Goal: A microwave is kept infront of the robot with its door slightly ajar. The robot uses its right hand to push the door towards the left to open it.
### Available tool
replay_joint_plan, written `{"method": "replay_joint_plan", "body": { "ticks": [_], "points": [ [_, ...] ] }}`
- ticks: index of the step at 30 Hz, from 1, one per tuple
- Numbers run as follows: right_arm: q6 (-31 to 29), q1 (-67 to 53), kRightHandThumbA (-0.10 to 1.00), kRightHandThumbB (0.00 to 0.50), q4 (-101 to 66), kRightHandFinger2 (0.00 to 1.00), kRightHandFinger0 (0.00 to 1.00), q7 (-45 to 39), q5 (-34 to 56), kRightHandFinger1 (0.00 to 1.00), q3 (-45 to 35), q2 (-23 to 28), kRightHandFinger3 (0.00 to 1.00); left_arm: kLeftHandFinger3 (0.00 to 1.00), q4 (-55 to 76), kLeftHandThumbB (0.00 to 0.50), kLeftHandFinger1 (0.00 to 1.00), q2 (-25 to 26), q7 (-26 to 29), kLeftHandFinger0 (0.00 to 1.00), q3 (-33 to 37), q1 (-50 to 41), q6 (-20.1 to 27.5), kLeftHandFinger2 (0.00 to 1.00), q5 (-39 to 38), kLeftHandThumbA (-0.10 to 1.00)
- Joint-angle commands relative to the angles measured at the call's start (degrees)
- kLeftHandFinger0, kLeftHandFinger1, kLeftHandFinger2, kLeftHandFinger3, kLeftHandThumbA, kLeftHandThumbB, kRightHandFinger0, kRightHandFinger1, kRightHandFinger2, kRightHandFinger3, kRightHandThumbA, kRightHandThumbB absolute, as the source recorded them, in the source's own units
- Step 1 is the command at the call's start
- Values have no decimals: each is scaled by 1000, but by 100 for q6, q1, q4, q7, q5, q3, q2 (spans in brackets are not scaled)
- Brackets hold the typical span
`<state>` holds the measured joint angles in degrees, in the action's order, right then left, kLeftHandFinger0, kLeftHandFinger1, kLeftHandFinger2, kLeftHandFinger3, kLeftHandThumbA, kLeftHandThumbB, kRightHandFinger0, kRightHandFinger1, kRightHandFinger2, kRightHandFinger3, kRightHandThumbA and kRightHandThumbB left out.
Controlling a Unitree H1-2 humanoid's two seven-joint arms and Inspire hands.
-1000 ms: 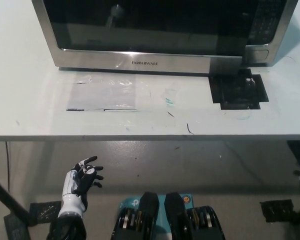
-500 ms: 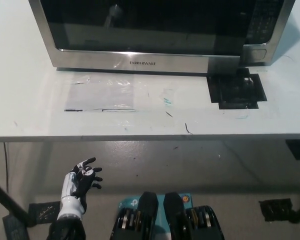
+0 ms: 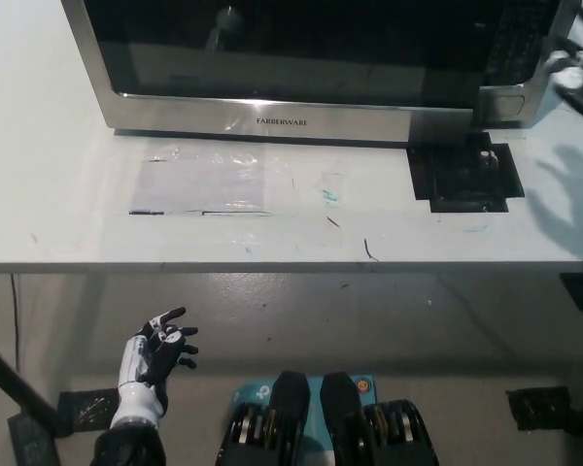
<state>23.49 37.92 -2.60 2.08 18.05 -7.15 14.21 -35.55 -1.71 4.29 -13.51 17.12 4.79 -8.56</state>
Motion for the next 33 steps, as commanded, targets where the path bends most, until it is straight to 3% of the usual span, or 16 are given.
{"method": "replay_joint_plan", "body": {
  "ticks": [1, 3, 10, 15, 17, 20, 23, 28, 31, 32, 33],
  "points": [
    [-318, 493, 663, 273, 461, 1000, 925, -361, -293, 1000, 255, 144, 1000, 569, 200, 10, 312, 40, 65, 288, 64, 38, -11, 410, 26, 58],
    [-275, 634, 652, 272, 733, 1000, 1000, -380, -336, 1000, 330, 123, 1000, 563, 198, 12, 313, 39, 24, 290, 54, 38, -4, 404, -27, 59],
    [-671, 1058, 655, 283, 1737, 1000, 1000, -414, -650, 1000, 537, 92, 1000, 573, 197, 21, 300, 33, 13, 275, 44, 54, -12, 407, -65, 48],
    [-838, 1151, 598, 221, 2110, 1000, 998, -418, -729, 1000, 534, 35, 1000, 578, 175, 7, 311, 4, 15, 293, 68, 36, 24, 411, -45, 28],
    [-926, 1161, 613, 238, 2209, 1000, 987, -387, -756, 1000, 506, -6, 1000, 583, 183, 1, 300, 14, 27, 283, 88, 30, 27, 404, -9, 32],
    [-898, 1094, 622, 242, 2126, 1000, 983, -320, -754, 1000, 425, -51, 1000, 589, 216, 2, 317, 6, 21, 306, 74, 23, -22, 419, -52, 30],
    [-715, 969, 575, 188, 1910, 1000, 986, -319, -689, 1000, 296, 2, 1000, 572, 119, 18, 322, -2, 43, 313, 38, 97, 38, 426, -83, 18],
    [-584, 631, 600, 157, 1476, 1000, 986, -367, -672, 1000, 150, 148, 1000, 568, 129, 21, 336, 33, 21, 315, 76, 69, 45, 432, -41, 73],
    [-375, 426, 587, 179, 1208, 1000, 965, -351, -678, 1000, 75, 232, 1000, 574, 158, 28, 336, 21, 32, 312, 58, 67, 37, 440, -63, 69],
    [-336, 318, 565, 154, 1122, 1000, 935, -364, -681, 1000, 50, 272, 1000, 574, 178, 28, 334, 9, 50, 314, 46, 66, 12, 440, -73, 64],
    [-316, 233, 549, 168, 1082, 1000, 927, -375, -656, 1000, 8, 294, 1000, 560, 190, 36, 331, 6, 60, 321, 50, 61, 10, 434, -63, 71]
  ]
}}
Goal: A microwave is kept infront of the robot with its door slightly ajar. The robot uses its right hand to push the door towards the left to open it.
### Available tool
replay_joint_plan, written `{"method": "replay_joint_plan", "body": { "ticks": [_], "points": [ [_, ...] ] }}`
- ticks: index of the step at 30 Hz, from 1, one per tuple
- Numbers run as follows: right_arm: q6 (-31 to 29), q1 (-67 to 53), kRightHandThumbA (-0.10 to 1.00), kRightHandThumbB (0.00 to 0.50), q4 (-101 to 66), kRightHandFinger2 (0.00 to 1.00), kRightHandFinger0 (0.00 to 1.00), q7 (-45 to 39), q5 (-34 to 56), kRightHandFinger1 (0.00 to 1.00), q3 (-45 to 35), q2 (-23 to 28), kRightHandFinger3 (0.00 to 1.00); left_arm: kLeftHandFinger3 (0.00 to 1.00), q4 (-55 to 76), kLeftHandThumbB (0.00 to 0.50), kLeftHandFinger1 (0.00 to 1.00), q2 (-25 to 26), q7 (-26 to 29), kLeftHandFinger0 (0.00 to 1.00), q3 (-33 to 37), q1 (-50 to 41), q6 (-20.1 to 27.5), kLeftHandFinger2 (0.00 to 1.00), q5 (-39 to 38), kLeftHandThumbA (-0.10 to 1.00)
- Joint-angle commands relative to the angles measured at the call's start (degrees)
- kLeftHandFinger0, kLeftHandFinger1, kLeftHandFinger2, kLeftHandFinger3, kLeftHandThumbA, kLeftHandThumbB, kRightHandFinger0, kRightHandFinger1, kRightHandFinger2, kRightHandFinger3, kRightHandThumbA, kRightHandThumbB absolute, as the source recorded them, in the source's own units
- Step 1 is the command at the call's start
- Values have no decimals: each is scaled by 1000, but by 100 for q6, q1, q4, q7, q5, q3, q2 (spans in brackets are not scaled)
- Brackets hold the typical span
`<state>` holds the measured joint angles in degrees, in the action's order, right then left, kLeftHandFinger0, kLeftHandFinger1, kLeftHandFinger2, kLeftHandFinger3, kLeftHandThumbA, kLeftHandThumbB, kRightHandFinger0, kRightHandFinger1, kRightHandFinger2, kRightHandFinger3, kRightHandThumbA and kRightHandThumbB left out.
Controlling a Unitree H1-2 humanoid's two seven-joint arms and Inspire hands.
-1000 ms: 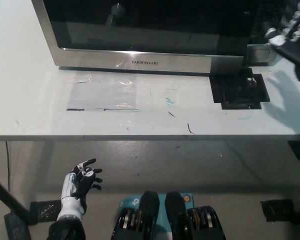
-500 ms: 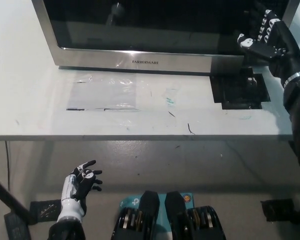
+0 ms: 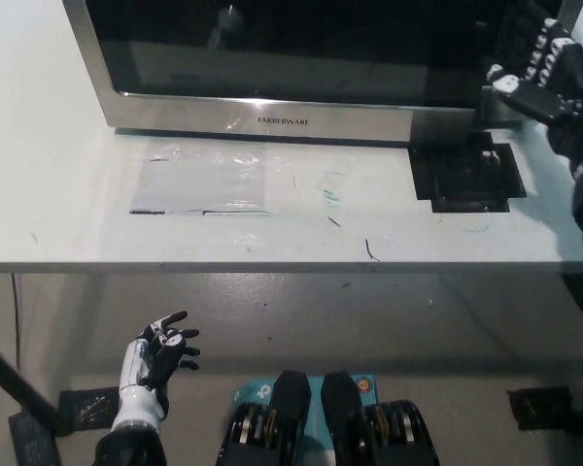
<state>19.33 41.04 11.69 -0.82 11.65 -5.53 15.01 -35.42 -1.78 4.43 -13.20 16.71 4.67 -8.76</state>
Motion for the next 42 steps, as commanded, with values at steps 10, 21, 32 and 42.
{"method": "replay_joint_plan", "body": {
  "ticks": [10, 21, 32, 42],
  "points": [
    [-24, 326, 577, 233, 707, 1000, 839, 56, -536, 1000, 47, 452, 1000, 542, 147, 29, 292, 50, -28, 275, 115, 47, 119, 382, 25, 72],
    [-630, 1700, 529, 333, 2489, 1000, 773, -11, -948, 1000, 552, 301, 1000, 549, 264, 23, 278, 31, 7, 259, 188, -57, -47, 368, 26, 55],
    [-571, 1905, 533, 296, 2312, 1000, 790, 75, -1160, 1000, 694, 103, 1000, 555, 256, 17, 279, 28, 21, 249, 171, -34, -83, 372, 7, 32],
    [-695, 1563, 549, 291, 2177, 1000, 774, 89, -1002, 1000, 456, -37, 1000, 546, 256, 25, 277, 27, 59, 263, 194, -28, -90, 360, 57, 53]
  ]
}}
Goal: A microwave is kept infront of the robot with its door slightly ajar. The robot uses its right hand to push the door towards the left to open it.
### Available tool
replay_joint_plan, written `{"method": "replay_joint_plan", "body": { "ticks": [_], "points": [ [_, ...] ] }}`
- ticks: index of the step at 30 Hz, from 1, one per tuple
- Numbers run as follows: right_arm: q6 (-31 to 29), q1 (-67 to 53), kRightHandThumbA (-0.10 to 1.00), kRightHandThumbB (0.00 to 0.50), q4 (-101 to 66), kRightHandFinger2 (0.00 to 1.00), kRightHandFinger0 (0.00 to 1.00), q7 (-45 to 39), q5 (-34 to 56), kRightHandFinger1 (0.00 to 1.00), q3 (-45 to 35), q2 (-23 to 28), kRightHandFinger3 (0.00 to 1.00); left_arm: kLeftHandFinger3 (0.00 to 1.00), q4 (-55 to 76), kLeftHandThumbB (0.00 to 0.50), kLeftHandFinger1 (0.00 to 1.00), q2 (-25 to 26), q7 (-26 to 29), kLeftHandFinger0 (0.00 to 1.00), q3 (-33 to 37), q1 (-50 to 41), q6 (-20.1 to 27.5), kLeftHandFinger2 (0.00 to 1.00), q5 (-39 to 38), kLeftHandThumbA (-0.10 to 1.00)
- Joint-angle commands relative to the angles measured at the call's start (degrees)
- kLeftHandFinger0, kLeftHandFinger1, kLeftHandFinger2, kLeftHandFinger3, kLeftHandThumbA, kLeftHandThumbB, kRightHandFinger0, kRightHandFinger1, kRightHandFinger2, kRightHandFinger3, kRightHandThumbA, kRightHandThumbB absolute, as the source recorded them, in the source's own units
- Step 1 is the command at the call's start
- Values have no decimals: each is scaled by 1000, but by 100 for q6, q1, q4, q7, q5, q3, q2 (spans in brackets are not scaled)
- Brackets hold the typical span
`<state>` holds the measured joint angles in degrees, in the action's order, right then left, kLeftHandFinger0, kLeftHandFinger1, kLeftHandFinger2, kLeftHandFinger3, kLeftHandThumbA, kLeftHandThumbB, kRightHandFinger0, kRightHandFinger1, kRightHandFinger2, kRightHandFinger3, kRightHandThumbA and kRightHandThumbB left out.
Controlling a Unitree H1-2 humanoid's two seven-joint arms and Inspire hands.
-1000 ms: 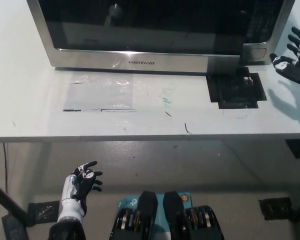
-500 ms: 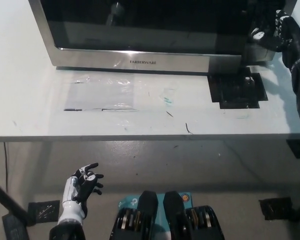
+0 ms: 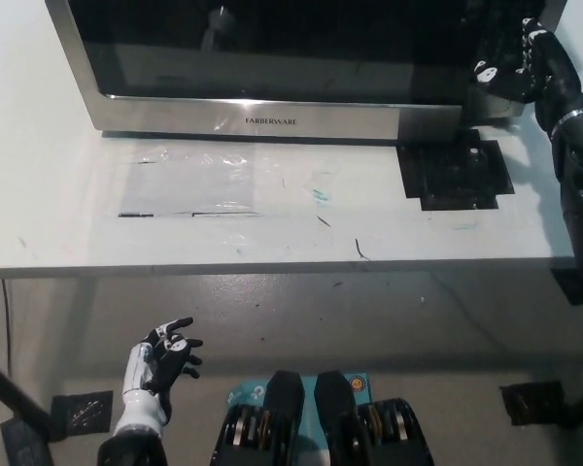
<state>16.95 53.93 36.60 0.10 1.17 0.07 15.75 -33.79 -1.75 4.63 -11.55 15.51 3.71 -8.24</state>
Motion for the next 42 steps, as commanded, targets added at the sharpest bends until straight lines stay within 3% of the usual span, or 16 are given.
{"method": "replay_joint_plan", "body": {
  "ticks": [1, 3, 7, 8, 14, 18, 20, 23, 26, 29, 32, 36, 42],
  "points": [
    [-439, 267, 552, 293, -320, 1000, 772, 23, 48, 1000, -128, -134, 1000, 546, 87, 24, 277, 28, 34, 263, 36, 92, 15, 359, 9, 53],
    [-544, 254, 560, 287, -259, 1000, 724, 57, 71, 981, -205, -165, 1000, 542, 4, 33, 274, 38, 18, 251, 70, 143, 84, 356, 44, 59],
    [-601, 234, 550, 280, -236, 1000, 753, 47, 173, 984, -376, -289, 1000, 547, -52, 25, 290, 60, -34, 285, 104, 170, 75, 369, 26, 87],
    [-576, 255, 543, 288, -235, 1000, 725, 124, 241, 941, -470, -422, 1000, 540, -18, 23, 273, 43, -29, 256, 80, 163, 61, 359, -21, 64],
    [-537, 284, 561, 278, -257, 1000, 744, 228, 214, 978, -605, -769, 1000, 537, 5, 16, 281, 38, -29, 267, 103, 152, 64, 368, -12, 46],
    [-543, 287, 615, 314, -204, 1000, 755, 284, 183, 987, -597, -982, 1000, 527, -35, 23, 275, 67, 3, 262, 160, 143, 89, 355, 60, 75],
    [-706, 236, 600, 300, -231, 1000, 724, 274, 124, 961, -525, -1041, 1000, 526, -135, 34, 275, 68, -64, 258, 121, 171, 171, 362, -40, 68],
    [-719, 163, 559, 317, -347, 1000, 701, 298, 174, 934, -551, -1087, 1000, 534, -158, 28, 284, 73, -81, 271, 126, 179, 183, 371, -46, 54],
    [-521, -137, 497, 269, -827, 949, 617, 342, 308, 843, -657, -1228, 1000, 549, -117, 18, 278, 82, -39, 259, 119, 175, 93, 376, -33, 44],
    [-393, -379, 487, 225, -1195, 914, 633, 342, 333, 841, -688, -1323, 1000, 551, -56, 8, 263, 74, -34, 232, 139, 140, 82, 366, -12, 35],
    [-308, -680, 478, 215, -1613, 867, 613, 287, 369, 814, -665, -1402, 1000, 545, -51, 12, 268, 74, -24, 250, 140, 127, 58, 364, -8, 37],
    [-229, -1025, 475, 217, -2137, 856, 586, 171, 488, 806, -645, -1485, 1000, 550, -51, 8, 278, 60, -42, 263, 120, 144, 39, 373, -54, 18],
    [251, -1673, 477, 260, -3190, 870, 611, -54, 934, 814, -602, -1623, 1000, 546, -54, 15, 289, 97, -55, 272, 160, 144, 90, 383, 5, 45]
  ]
}}
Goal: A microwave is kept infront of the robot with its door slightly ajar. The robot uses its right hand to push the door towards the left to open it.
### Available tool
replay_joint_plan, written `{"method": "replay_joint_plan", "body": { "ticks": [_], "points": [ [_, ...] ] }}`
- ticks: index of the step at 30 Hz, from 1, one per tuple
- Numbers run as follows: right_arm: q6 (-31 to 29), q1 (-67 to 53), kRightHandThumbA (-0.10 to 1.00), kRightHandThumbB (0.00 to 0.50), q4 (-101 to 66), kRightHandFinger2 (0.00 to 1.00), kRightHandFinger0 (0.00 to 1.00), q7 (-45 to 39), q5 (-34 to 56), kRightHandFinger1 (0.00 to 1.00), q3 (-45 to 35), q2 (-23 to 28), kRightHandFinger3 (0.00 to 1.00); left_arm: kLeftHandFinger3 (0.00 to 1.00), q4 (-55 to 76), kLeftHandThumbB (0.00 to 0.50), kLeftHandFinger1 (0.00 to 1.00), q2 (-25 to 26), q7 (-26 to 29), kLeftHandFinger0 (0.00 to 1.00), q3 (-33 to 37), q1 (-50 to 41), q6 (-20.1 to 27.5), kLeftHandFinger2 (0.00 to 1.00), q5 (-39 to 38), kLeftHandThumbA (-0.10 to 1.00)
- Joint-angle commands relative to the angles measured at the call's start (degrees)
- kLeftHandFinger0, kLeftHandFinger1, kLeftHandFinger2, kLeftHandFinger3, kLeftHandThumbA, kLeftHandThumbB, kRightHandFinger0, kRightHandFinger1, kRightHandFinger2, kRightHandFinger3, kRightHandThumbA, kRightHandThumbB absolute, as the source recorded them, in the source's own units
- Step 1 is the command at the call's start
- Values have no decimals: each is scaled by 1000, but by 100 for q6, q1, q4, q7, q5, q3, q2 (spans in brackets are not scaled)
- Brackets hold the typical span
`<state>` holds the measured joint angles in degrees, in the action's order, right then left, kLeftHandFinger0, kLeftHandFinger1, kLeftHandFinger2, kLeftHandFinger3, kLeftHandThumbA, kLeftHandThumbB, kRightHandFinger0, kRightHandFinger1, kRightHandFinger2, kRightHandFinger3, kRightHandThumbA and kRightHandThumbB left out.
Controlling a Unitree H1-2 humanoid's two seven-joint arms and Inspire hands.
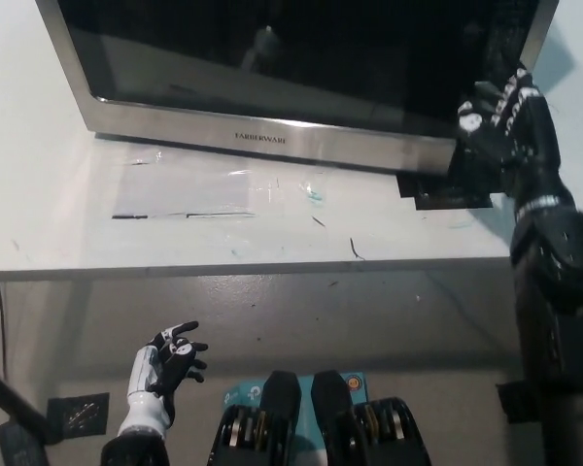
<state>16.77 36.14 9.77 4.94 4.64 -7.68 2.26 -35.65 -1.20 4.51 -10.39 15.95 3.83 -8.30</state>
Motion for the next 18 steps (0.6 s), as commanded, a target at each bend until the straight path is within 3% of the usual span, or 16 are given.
{"method": "replay_joint_plan", "body": {
  "ticks": [1, 4, 6, 10, 13, 18],
  "points": [
    [361, -136, 442, 244, -812, 855, 591, -584, 701, 795, 190, -322, 1000, 531, 101, 22, 280, 34, -47, 264, 22, 104, 98, 373, -23, 41],
    [533, -383, 432, 215, -1165, 861, 585, -577, 728, 802, 268, -325, 1000, 533, 99, 20, 282, 33, -29, 272, 37, 96, 72, 367, 2, 54],
    [662, -720, 415, 154, -1580, 884, 616, -639, 826, 832, 336, -336, 1000, 548, 132, 7, 296, 41, -29, 286, 56, 86, 54, 380, 26, 59],
    [849, -1256, 388, 133, -2215, 924, 649, -668, 953, 856, 456, -371, 1000, 555, 98, 2, 302, 40, -28, 305, 27, 109, 27, 402, -20, 43],
    [896, -1437, 384, 135, -2412, 939, 673, -693, 1084, 868, 482, -394, 1000, 538, 88, 5, 283, 22, -6, 260, -3, 121, 9, 387, -51, 19],
    [1011, -2089, 489, 210, -2945, 936, 667, -837, 1216, 862, 731, -360, 1000, 523, 126, 2, 269, 27, 3, 260, 37, 90, 31, 364, 10, 31]
  ]
}}
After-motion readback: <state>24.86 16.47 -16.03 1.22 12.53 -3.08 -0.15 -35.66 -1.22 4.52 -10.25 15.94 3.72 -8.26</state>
